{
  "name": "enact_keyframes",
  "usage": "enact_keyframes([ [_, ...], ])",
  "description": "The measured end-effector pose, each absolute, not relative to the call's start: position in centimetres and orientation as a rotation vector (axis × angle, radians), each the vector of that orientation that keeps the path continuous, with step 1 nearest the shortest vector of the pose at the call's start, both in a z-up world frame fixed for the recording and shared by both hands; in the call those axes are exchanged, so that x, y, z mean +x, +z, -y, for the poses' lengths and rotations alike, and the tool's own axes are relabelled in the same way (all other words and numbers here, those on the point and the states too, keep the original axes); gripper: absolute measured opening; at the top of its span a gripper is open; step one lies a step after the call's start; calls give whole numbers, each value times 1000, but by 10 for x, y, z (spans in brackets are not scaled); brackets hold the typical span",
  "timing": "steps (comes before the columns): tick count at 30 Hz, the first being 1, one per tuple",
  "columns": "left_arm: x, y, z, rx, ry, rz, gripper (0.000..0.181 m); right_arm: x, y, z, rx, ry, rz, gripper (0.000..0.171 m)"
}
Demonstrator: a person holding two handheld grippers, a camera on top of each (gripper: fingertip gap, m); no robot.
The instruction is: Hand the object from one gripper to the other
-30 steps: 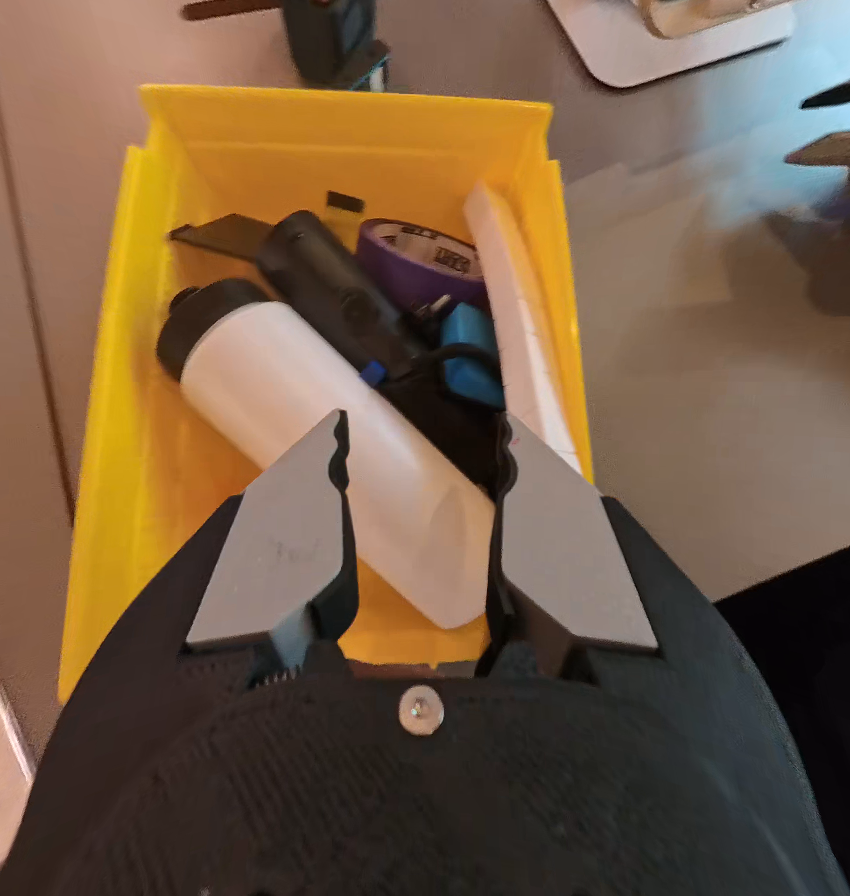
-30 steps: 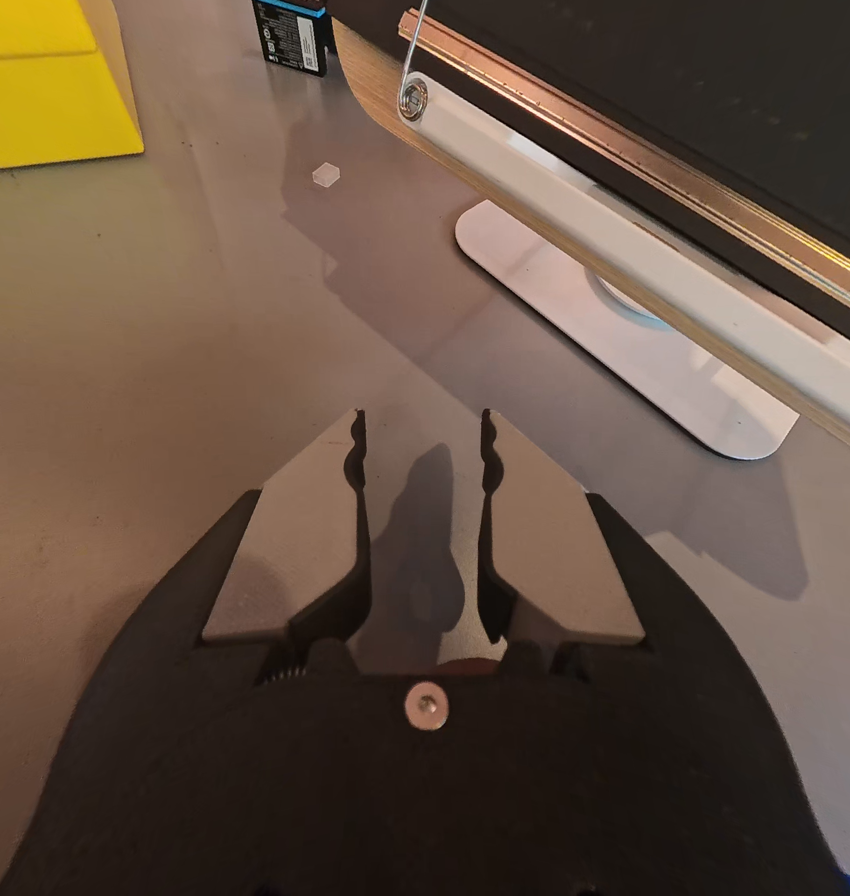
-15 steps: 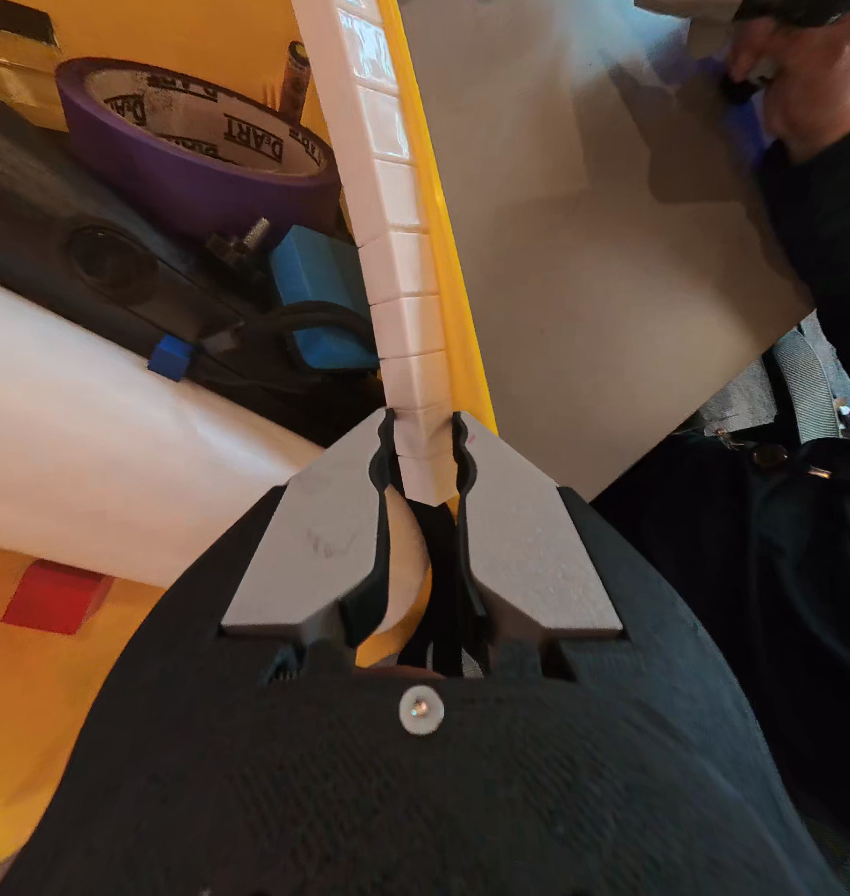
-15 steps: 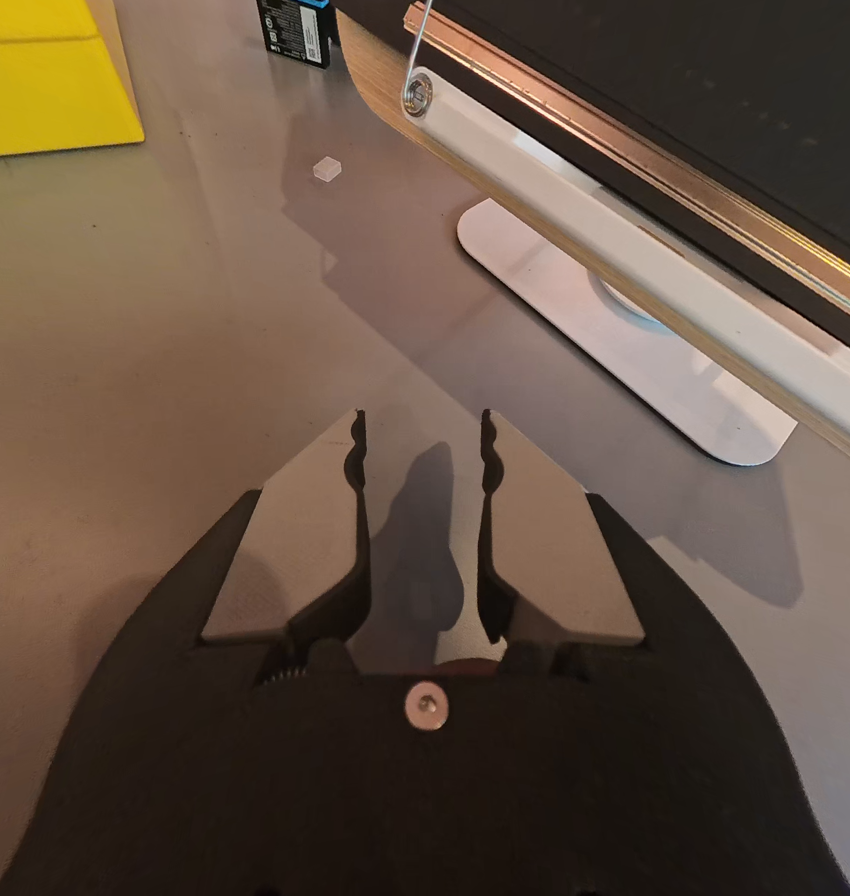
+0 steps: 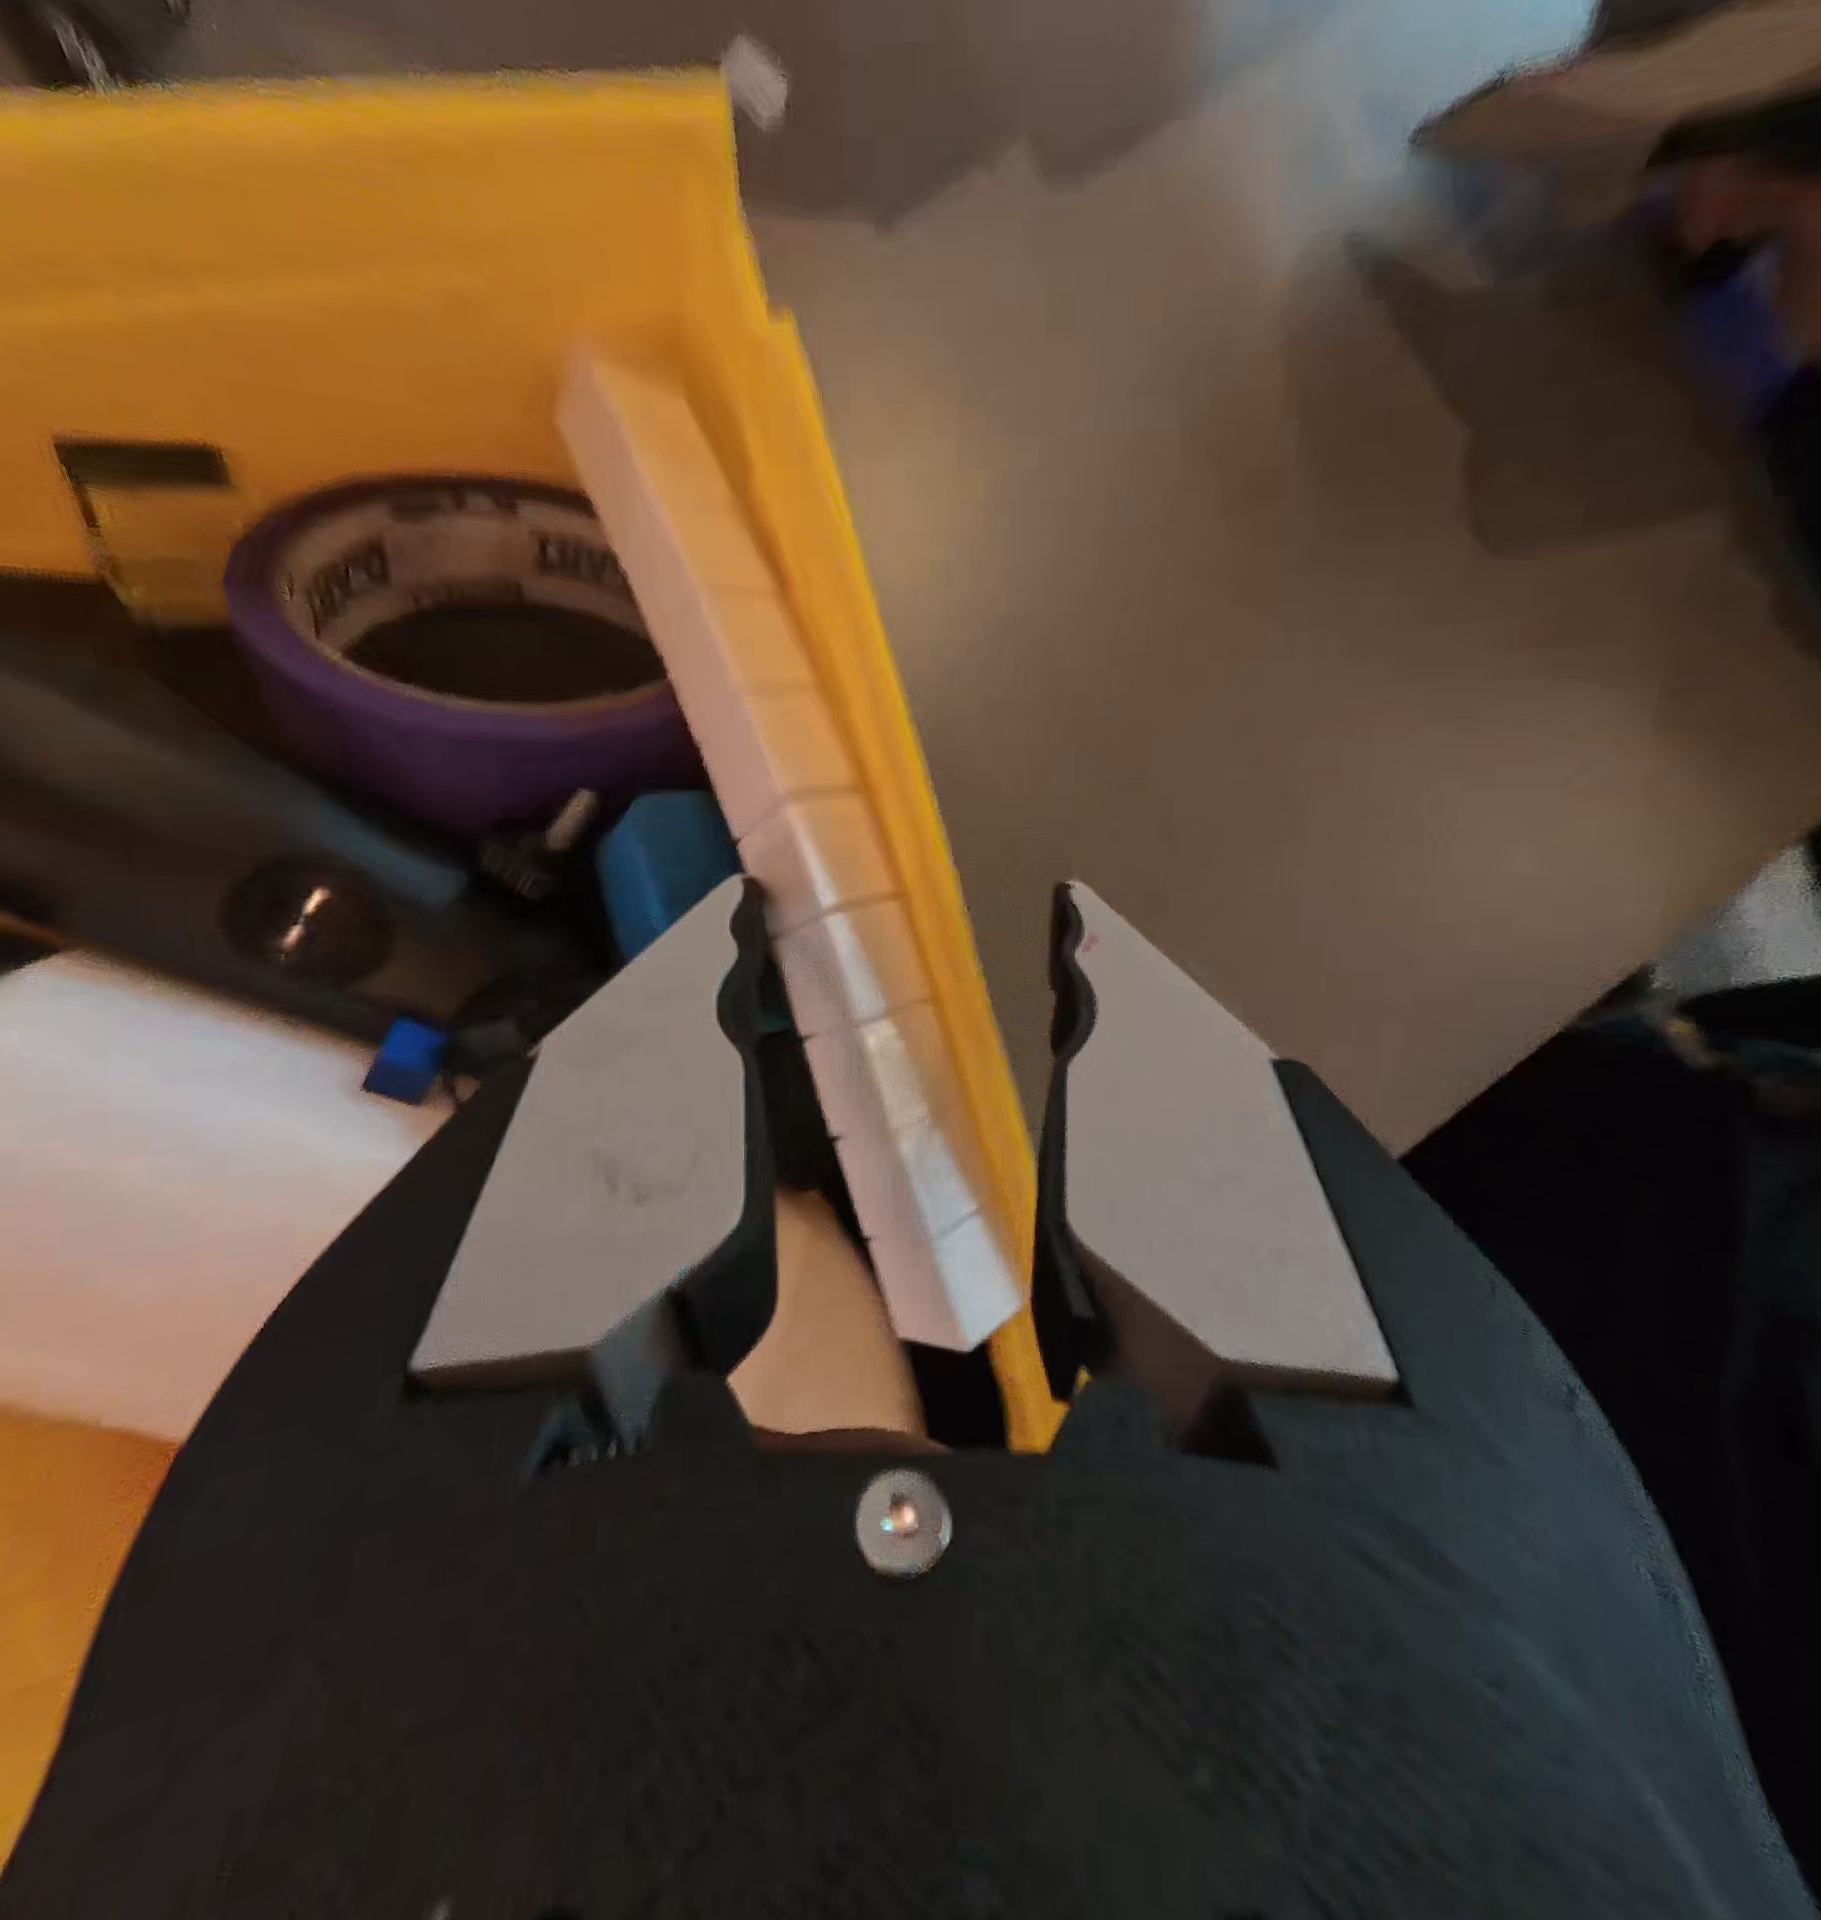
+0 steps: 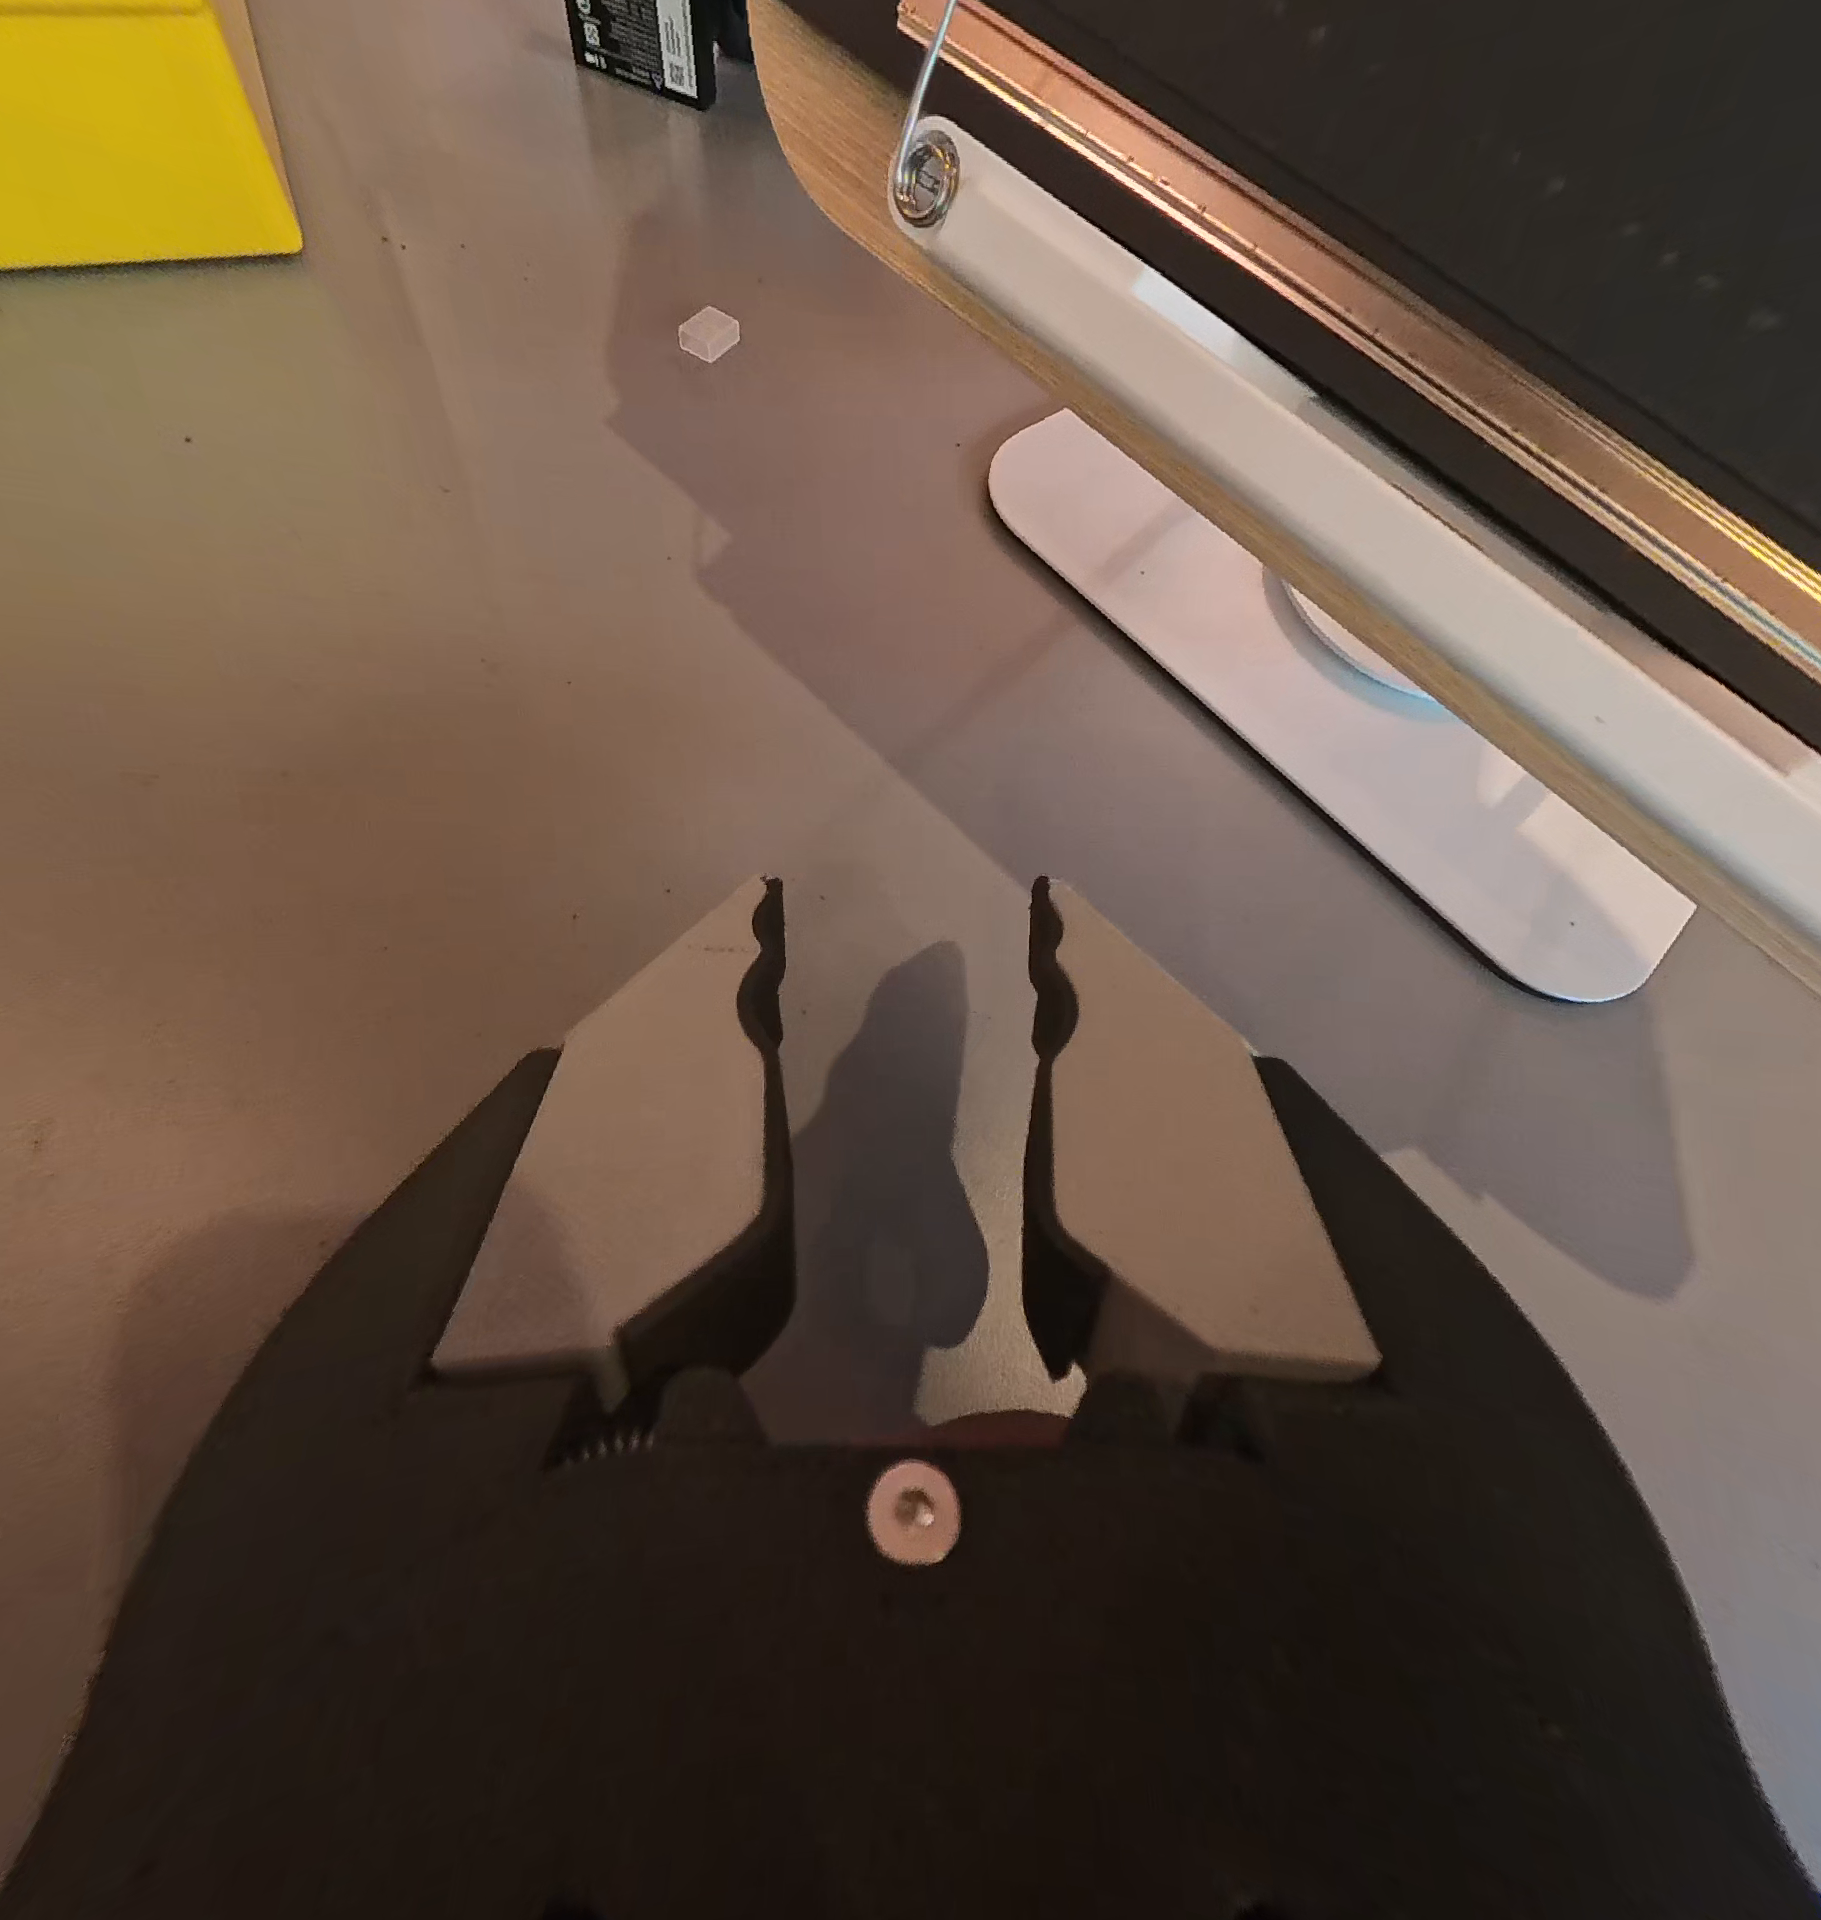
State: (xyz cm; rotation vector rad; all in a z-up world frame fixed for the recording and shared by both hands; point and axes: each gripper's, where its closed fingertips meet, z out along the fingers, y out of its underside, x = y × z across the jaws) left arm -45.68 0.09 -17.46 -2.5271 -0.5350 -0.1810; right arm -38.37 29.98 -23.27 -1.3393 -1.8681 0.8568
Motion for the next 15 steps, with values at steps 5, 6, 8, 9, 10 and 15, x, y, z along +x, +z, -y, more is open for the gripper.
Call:
enact_keyframes([
  [5, -461, -172, 7, -2479, -291, 577, 38, -384, -229, -300, -1314, 845, 1867, 44],
  [6, -459, -171, 8, -2458, -348, 593, 36, -385, -230, -299, -1313, 847, 1871, 44],
  [8, -454, -174, 12, -2427, -485, 645, 38, -385, -232, -297, -1314, 844, 1886, 44],
  [9, -454, -173, 14, -2409, -534, 657, 37, -385, -234, -296, -1312, 840, 1894, 44],
  [10, -454, -171, 16, -2396, -564, 656, 36, -385, -236, -295, -1308, 833, 1903, 44],
  [15, -450, -170, 22, -2339, -676, 685, 33, -384, -232, -289, -1257, 813, 1914, 44],
])
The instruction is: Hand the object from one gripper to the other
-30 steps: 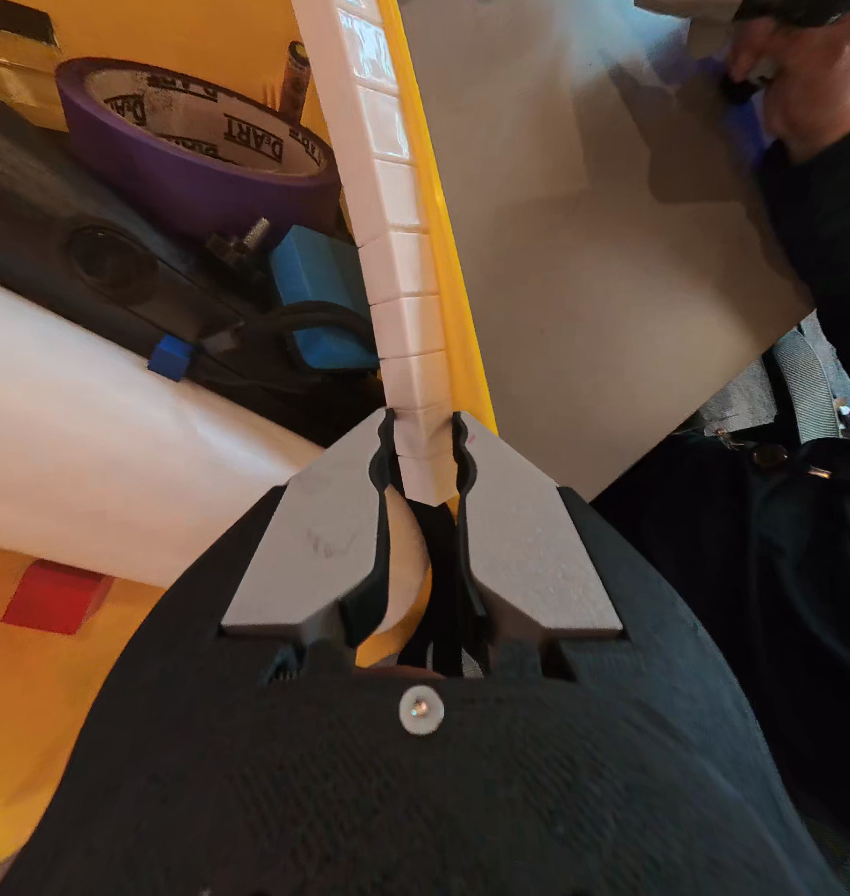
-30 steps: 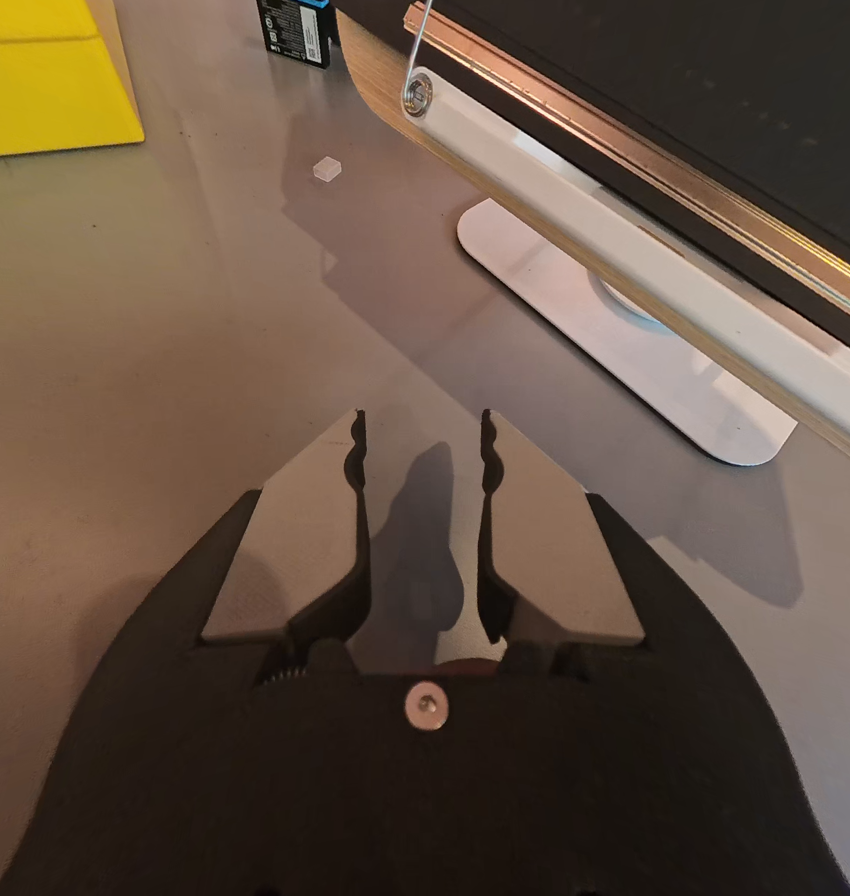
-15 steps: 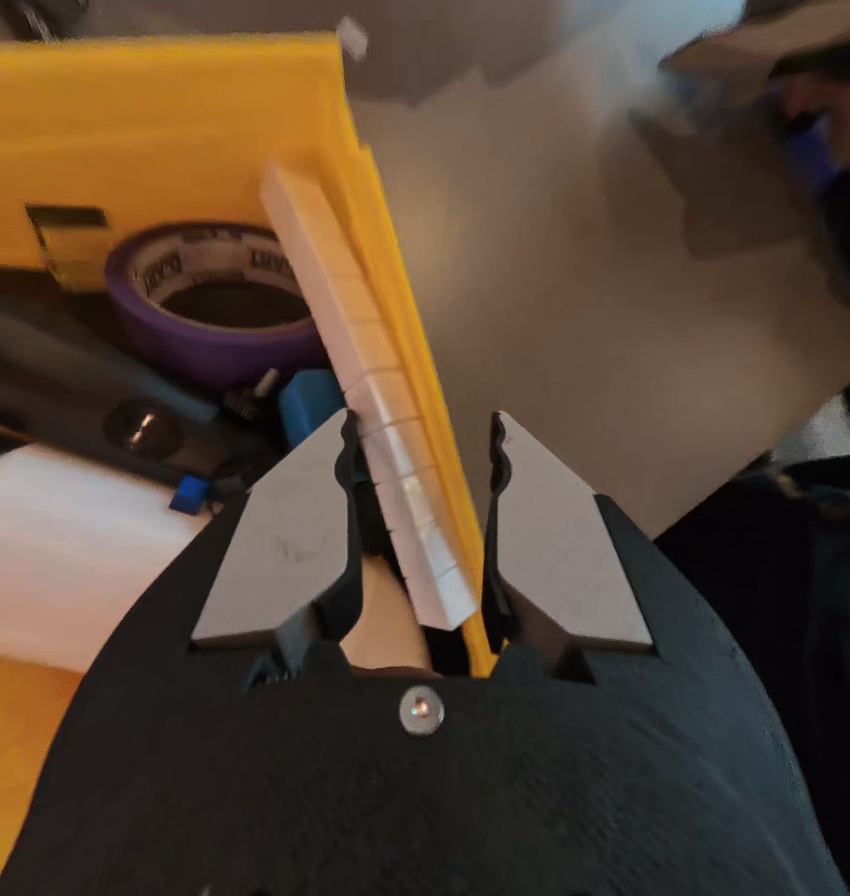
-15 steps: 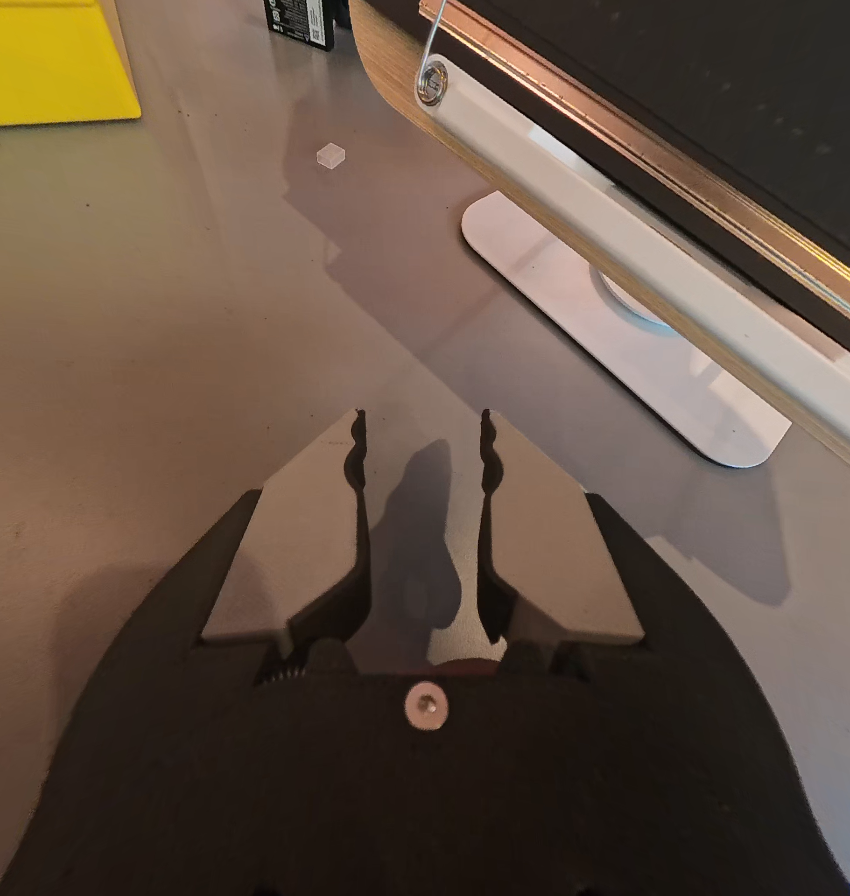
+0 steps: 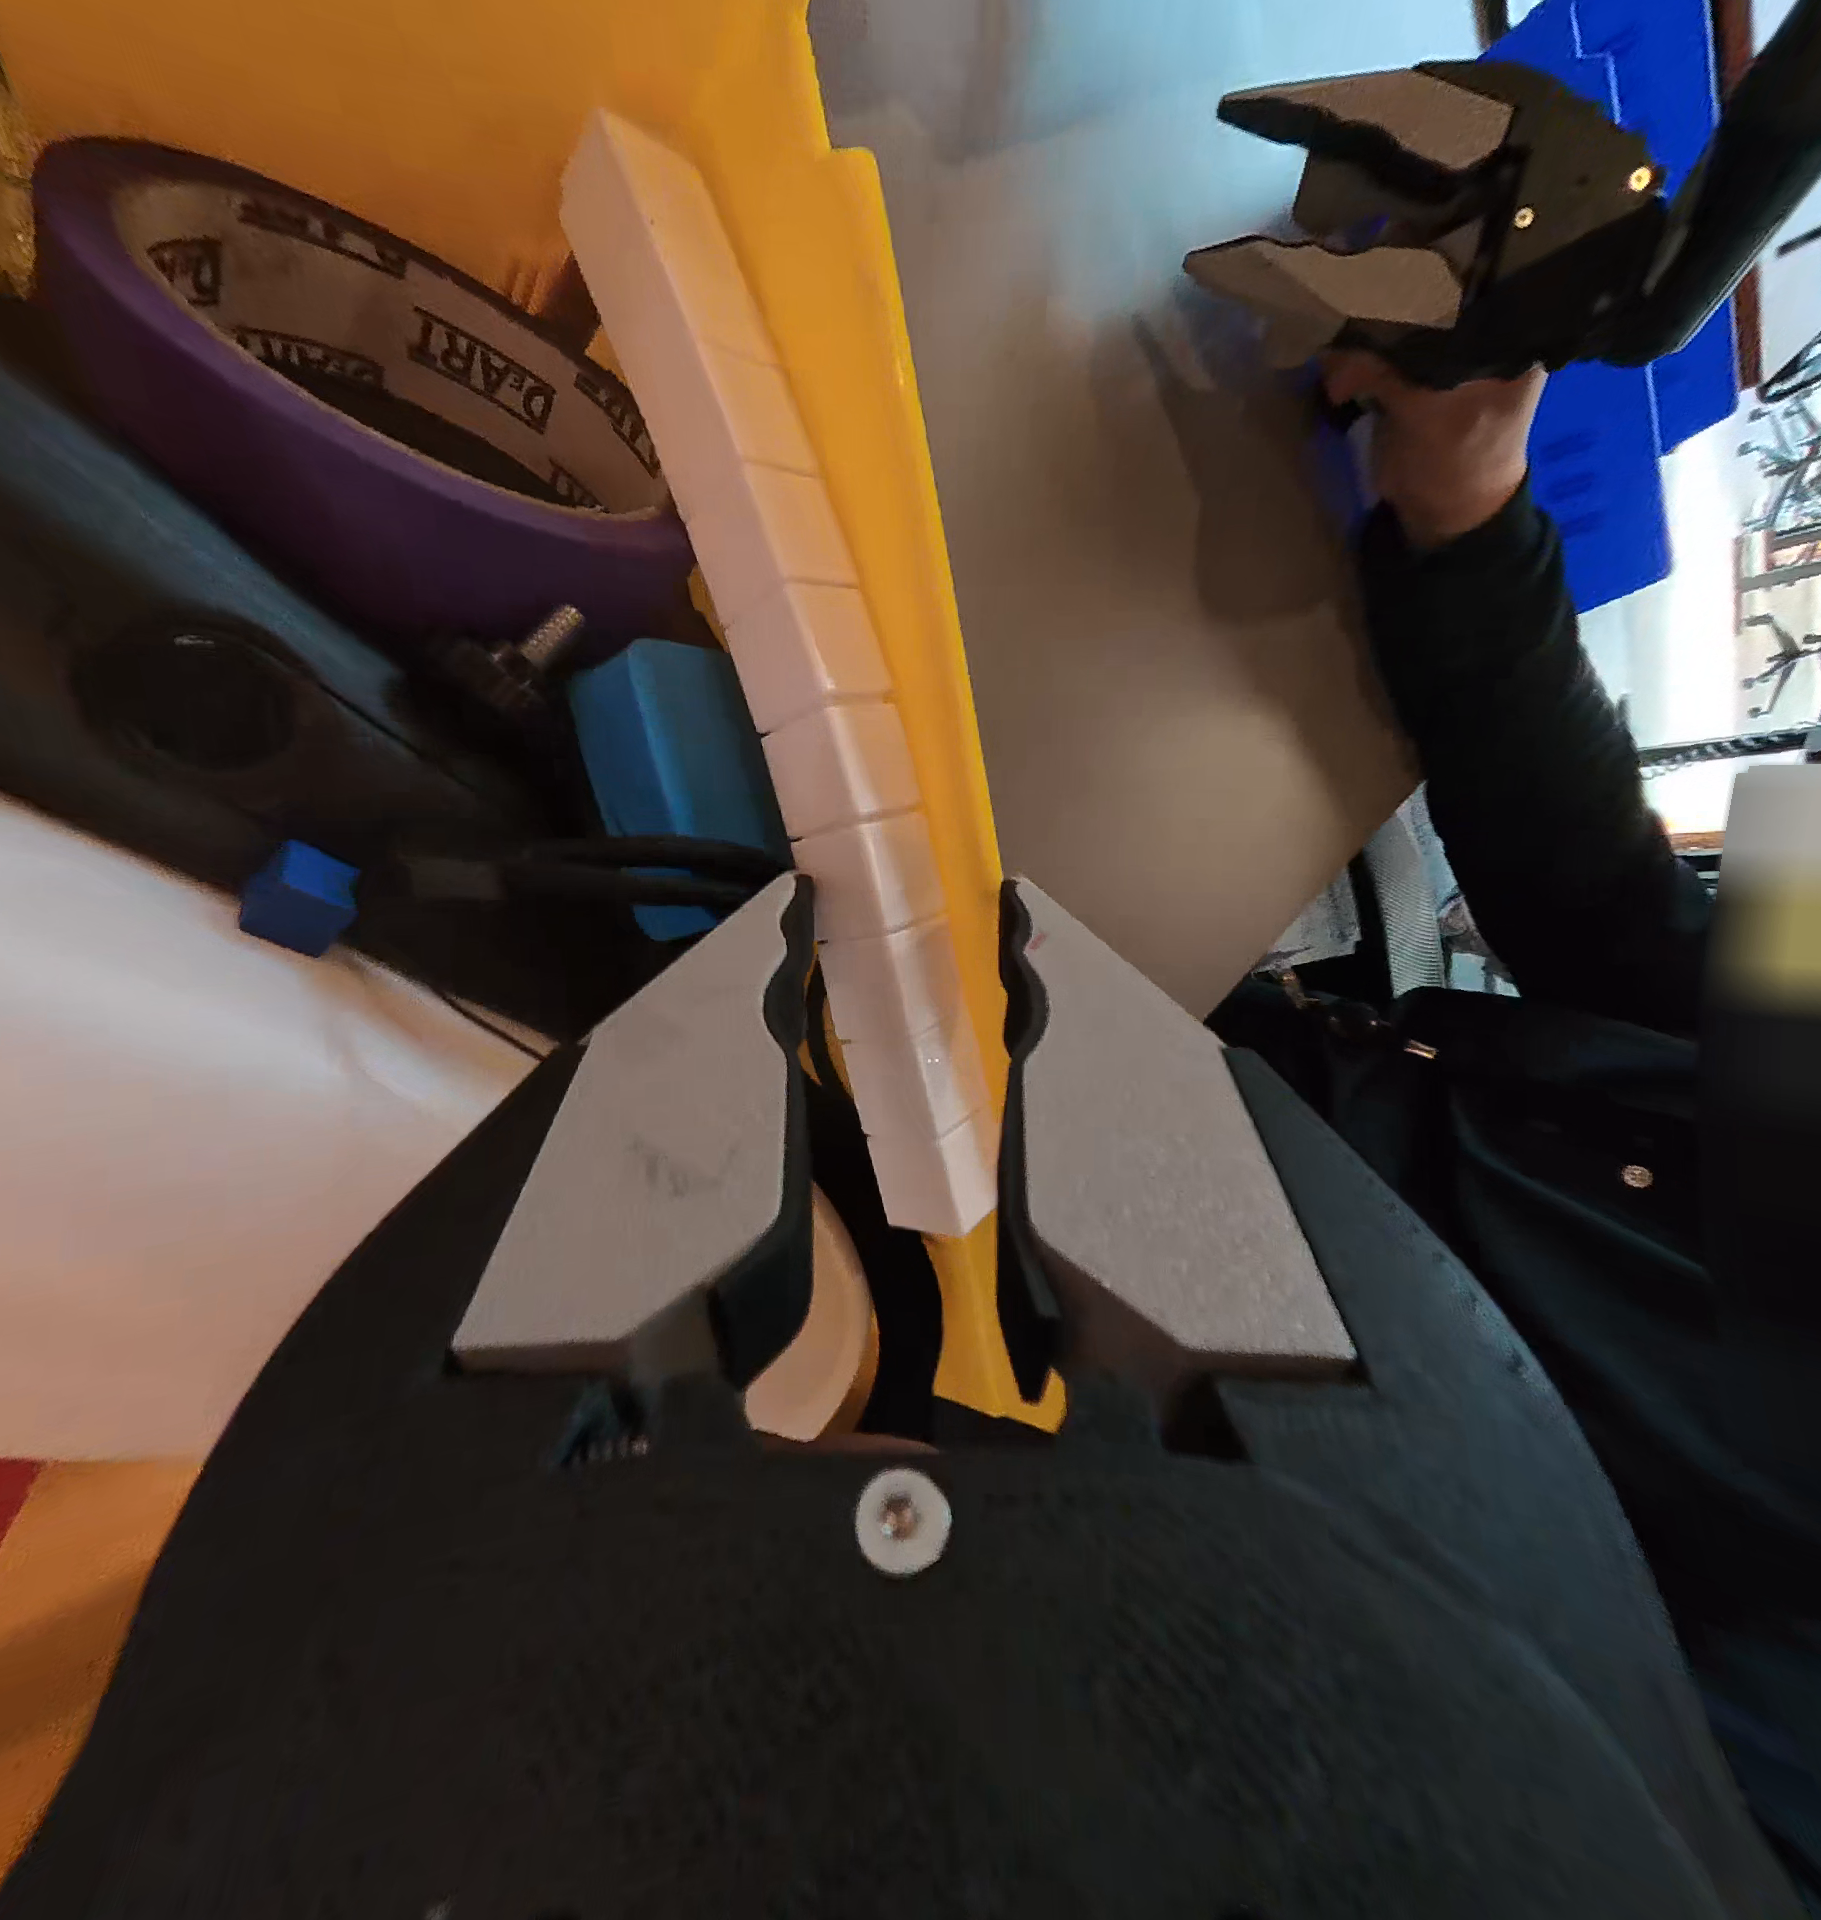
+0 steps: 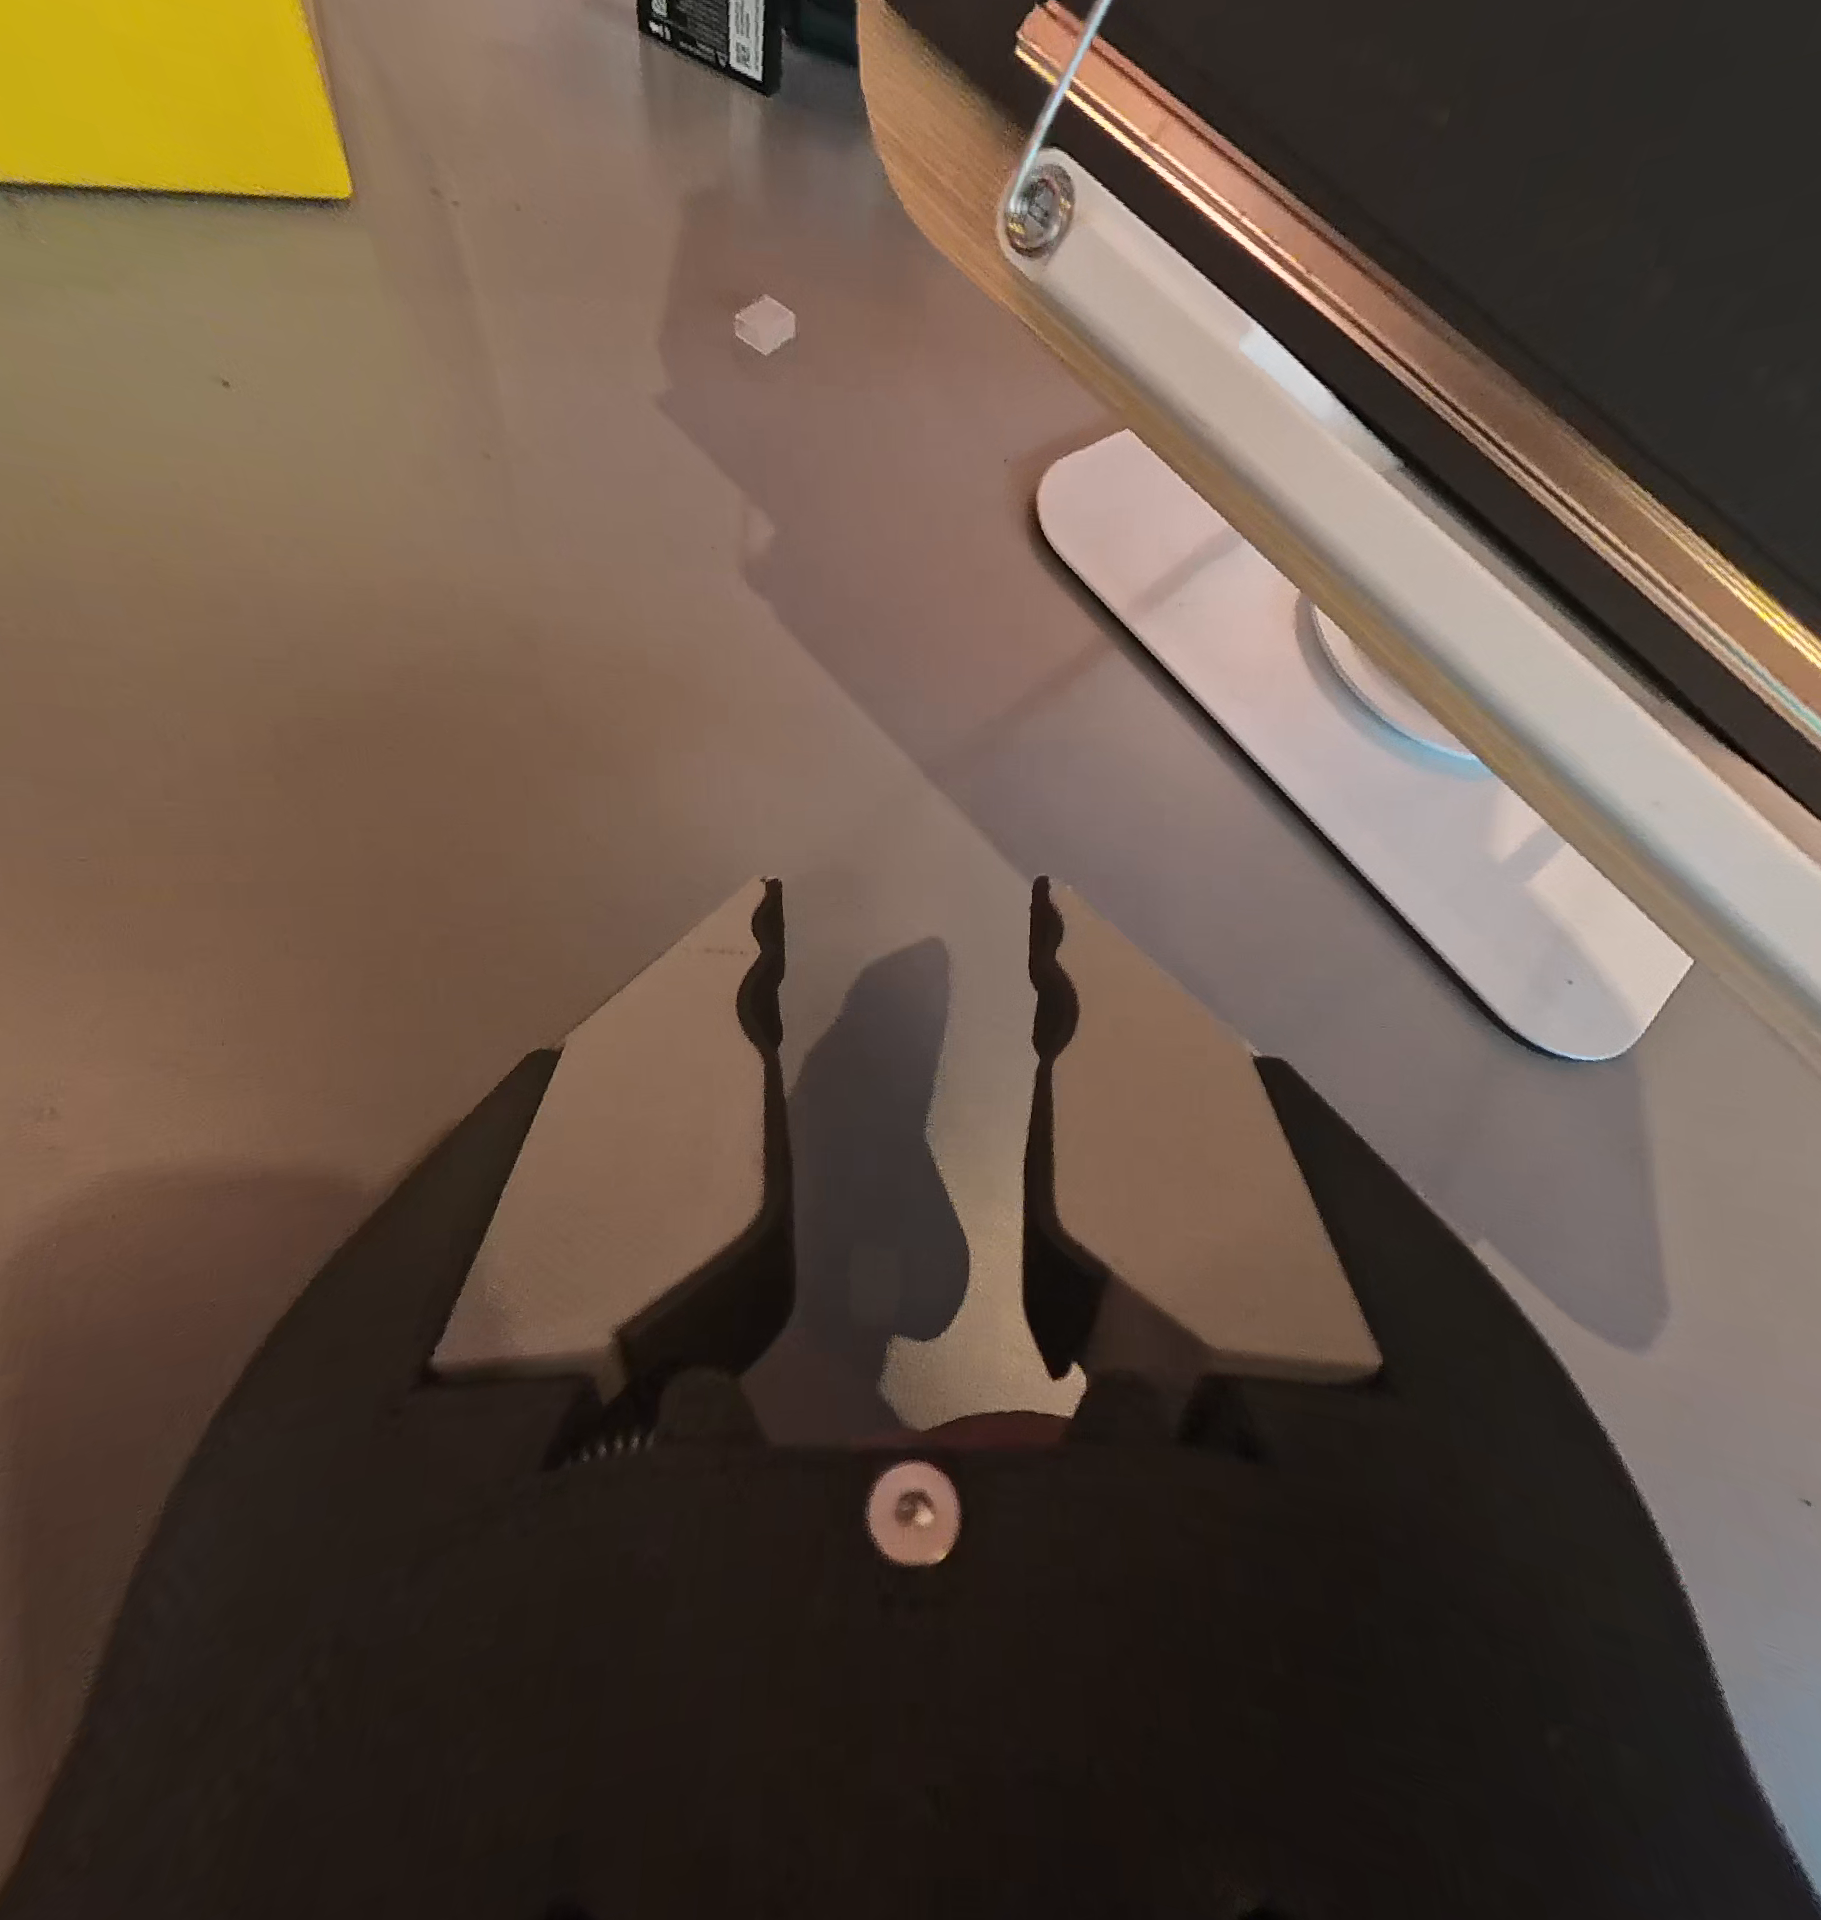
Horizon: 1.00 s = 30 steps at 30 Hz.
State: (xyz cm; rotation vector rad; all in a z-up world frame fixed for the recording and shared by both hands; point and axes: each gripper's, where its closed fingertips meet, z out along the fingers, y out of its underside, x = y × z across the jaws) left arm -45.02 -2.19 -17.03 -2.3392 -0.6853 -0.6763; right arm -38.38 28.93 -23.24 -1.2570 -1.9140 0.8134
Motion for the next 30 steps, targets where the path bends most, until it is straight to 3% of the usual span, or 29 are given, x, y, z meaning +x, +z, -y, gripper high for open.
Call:
enact_keyframes([
  [4, -450, -170, 24, -2372, -659, 661, 34, -383, -235, -284, -1231, 803, 1939, 45],
  [7, -484, -167, 32, -2397, -405, 737, 16, -382, -237, -283, -1221, 783, 1950, 45],
  [8, -489, -164, 35, -2387, -389, 759, 34, -382, -237, -282, -1220, 785, 1950, 45],
  [13, -460, -182, 41, -2473, -576, 755, 54, -383, -232, -282, -1217, 804, 1931, 44],
  [16, -444, -186, 33, -2431, -716, 716, 22, -383, -234, -282, -1219, 801, 1939, 44],
  [20, -436, -181, 16, -2270, -880, 704, 23, -383, -234, -280, -1196, 778, 1946, 44],
  [22, -434, -162, 6, -2149, -943, 646, 41, -382, -234, -279, -1189, 775, 1950, 44],
  [26, -435, -174, 5, -2214, -907, 680, 28, -382, -235, -279, -1188, 770, 1954, 43],
  [30, -425, -176, -3, -2277, -871, 626, 43, -383, -235, -278, -1182, 762, 1959, 43],
])
